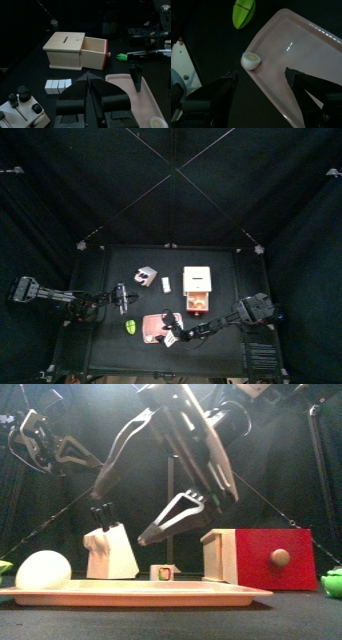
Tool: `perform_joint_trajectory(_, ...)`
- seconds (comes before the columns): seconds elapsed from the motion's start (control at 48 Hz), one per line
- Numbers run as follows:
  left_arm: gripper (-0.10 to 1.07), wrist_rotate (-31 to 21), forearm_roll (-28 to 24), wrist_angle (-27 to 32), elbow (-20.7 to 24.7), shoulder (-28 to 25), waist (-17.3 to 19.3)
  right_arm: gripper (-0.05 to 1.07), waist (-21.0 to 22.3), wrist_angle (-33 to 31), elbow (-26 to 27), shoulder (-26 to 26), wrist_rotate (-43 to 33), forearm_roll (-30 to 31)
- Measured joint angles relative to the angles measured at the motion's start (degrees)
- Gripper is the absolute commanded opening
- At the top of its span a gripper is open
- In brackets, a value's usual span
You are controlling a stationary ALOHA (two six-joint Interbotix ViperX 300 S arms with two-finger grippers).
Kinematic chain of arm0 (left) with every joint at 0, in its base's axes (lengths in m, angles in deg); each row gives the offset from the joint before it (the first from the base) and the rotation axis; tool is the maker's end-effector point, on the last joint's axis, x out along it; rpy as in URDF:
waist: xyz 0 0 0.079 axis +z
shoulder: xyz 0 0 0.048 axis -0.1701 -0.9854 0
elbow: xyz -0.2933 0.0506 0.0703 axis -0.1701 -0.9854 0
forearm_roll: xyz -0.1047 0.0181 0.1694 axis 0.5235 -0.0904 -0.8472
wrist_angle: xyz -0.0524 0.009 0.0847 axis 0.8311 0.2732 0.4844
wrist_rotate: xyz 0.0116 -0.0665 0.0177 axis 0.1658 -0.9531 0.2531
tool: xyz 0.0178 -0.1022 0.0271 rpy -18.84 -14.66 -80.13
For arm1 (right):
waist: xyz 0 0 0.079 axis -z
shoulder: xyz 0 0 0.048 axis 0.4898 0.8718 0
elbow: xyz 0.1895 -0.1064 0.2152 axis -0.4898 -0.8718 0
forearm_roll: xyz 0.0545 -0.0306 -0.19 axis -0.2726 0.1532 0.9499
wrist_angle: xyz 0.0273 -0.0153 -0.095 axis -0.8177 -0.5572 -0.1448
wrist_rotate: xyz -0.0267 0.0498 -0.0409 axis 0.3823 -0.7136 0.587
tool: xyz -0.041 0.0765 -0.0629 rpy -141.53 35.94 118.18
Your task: Grab egg half from plate
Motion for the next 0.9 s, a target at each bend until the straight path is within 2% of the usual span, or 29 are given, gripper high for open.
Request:
perform_joint_trajectory(0.229, 0.48, 0.09, 0.0, 0.0, 0.0, 0.0, 0.09, 1.02, 0.0, 0.09, 5.54, 5.71, -0.09, 0.18)
perform_joint_trajectory(0.458, 0.48, 0.0, 0.0, 0.0, 0.0, -0.09, 0.09, 1.02, 0.0, 0.0, 9.49, 8.96, 0.0, 0.18)
perform_joint_trajectory(0.896, 0.48, 0.0, 0.0, 0.0, 0.0, 0.0, 0.09, 1.02, 0.18, -0.26, 11.6, 11.69, 0.09, 0.09)
